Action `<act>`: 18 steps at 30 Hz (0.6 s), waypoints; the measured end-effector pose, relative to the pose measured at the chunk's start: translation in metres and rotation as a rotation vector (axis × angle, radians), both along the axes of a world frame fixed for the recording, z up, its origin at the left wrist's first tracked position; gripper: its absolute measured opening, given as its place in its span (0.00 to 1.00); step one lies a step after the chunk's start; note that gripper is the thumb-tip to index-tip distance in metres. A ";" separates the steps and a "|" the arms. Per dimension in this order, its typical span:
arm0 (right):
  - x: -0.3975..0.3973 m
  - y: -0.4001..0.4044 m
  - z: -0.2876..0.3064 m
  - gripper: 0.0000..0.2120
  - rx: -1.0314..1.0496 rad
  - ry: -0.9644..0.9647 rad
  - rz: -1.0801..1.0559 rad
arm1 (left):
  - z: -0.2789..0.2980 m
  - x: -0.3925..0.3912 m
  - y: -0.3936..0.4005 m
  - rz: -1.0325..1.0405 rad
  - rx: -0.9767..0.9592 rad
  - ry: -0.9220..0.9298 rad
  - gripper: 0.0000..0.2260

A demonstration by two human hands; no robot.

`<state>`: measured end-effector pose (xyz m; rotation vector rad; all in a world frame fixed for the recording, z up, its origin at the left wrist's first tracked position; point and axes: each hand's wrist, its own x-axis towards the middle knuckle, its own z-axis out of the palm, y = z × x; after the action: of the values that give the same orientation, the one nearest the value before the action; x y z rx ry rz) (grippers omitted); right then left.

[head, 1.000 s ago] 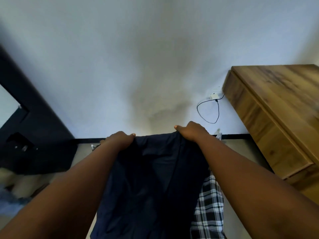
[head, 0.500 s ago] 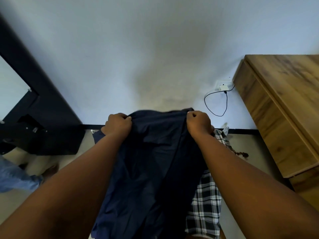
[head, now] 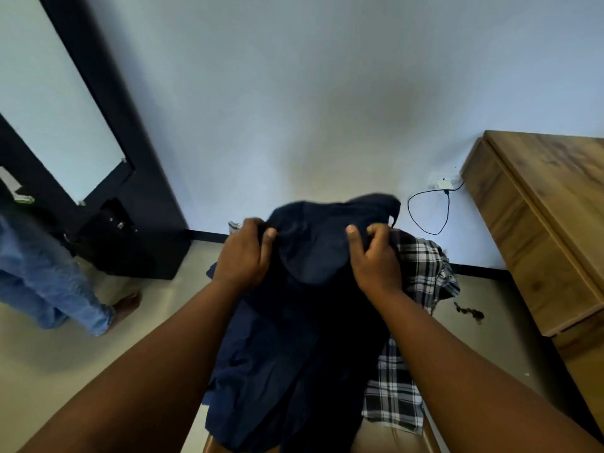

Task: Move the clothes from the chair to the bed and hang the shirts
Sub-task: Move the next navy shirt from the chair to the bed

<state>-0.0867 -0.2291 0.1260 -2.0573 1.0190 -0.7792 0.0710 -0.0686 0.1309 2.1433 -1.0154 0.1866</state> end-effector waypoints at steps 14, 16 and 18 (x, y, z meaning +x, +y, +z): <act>-0.103 0.246 -0.119 0.31 0.332 1.143 0.650 | -0.123 -0.105 0.307 -0.297 1.024 0.069 0.16; -0.112 0.277 -0.123 0.22 0.321 1.188 0.695 | -0.129 -0.115 0.345 -0.188 1.040 0.129 0.16; -0.120 0.302 -0.127 0.21 0.298 1.225 0.725 | -0.128 -0.128 0.380 -0.055 1.017 0.186 0.17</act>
<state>-0.2069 0.0733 -0.0010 -2.3007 0.7309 1.0620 -0.0565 0.3112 0.0026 2.9252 -1.1929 -0.6900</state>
